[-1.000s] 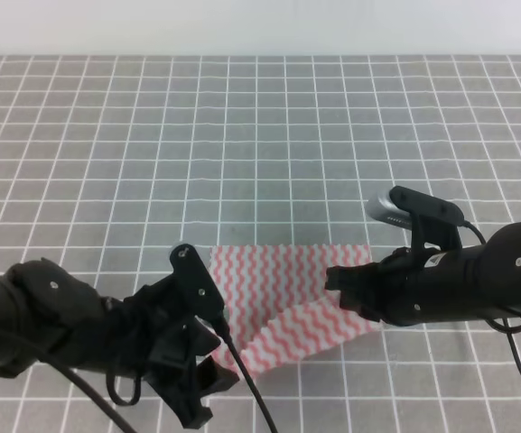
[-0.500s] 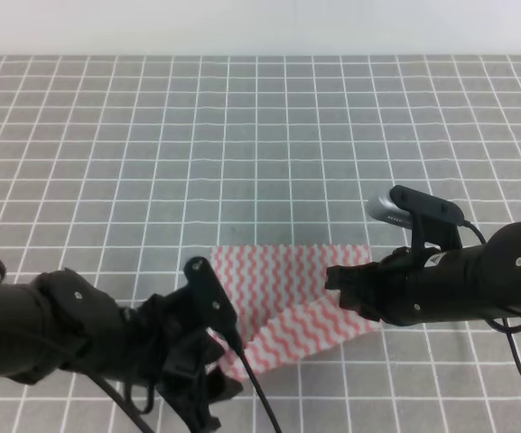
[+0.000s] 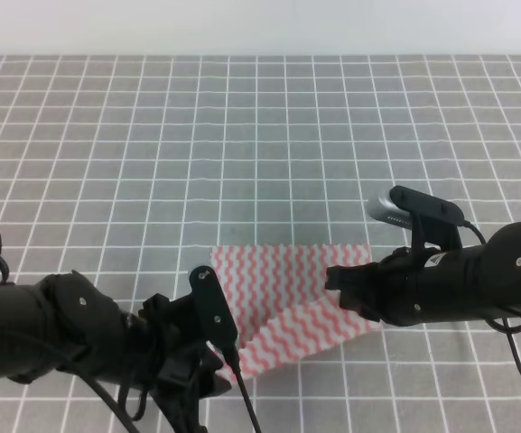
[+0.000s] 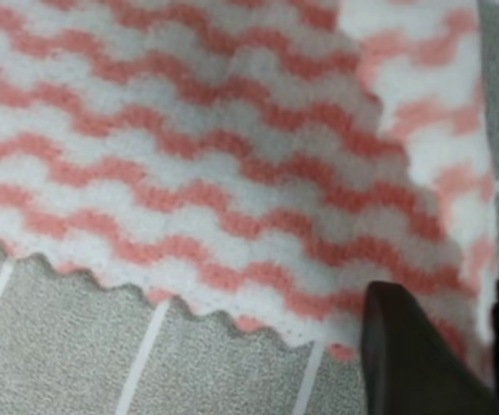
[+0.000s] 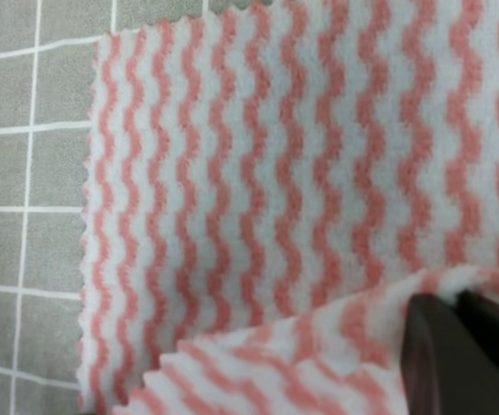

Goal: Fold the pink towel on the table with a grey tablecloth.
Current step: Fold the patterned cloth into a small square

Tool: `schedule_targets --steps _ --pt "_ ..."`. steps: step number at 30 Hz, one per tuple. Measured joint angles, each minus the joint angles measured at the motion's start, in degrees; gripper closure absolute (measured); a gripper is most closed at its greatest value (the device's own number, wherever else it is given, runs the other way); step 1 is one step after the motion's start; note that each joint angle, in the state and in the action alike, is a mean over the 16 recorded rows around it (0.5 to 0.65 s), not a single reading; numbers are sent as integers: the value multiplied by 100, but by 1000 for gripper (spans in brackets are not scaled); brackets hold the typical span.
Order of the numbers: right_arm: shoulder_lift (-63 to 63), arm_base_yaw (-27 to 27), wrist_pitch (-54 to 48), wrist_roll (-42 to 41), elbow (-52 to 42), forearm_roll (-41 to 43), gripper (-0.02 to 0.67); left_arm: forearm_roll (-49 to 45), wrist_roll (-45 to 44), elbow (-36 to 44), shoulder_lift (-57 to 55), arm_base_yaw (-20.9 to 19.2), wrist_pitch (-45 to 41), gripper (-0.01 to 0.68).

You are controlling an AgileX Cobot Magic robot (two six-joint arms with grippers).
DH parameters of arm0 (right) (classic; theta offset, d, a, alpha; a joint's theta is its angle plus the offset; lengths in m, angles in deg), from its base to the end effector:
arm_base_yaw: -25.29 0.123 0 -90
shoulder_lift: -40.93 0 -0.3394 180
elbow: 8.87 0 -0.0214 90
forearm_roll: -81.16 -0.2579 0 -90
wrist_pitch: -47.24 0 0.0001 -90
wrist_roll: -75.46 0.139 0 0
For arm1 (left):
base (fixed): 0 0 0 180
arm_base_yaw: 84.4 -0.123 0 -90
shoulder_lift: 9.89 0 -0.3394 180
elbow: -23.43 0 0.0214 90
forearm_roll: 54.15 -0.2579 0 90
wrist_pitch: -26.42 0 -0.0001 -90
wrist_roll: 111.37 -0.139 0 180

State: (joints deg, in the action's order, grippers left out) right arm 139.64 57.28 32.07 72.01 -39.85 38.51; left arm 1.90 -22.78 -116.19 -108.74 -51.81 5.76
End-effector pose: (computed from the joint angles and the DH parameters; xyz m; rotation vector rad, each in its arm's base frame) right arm 0.2834 0.2062 0.2039 0.0582 2.5916 0.7173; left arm 0.2316 -0.1964 0.1606 1.5715 2.0798 -0.3628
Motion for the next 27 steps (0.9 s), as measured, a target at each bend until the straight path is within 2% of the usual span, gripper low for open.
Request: schedule_targets --steps 7,12,17,27 --pt "-5 -1 11 -5 0 1 664 -194 13 -34 43 -1 -3 598" --pt "-15 -4 56 2 -1 1 664 -192 18 -159 101 -2 10 649" --pt "-20 -6 128 18 -2 1 664 -188 21 -325 145 -2 123 672" --pt "-30 -88 301 49 -4 -20 664 -195 6 -604 87 0 704 674"
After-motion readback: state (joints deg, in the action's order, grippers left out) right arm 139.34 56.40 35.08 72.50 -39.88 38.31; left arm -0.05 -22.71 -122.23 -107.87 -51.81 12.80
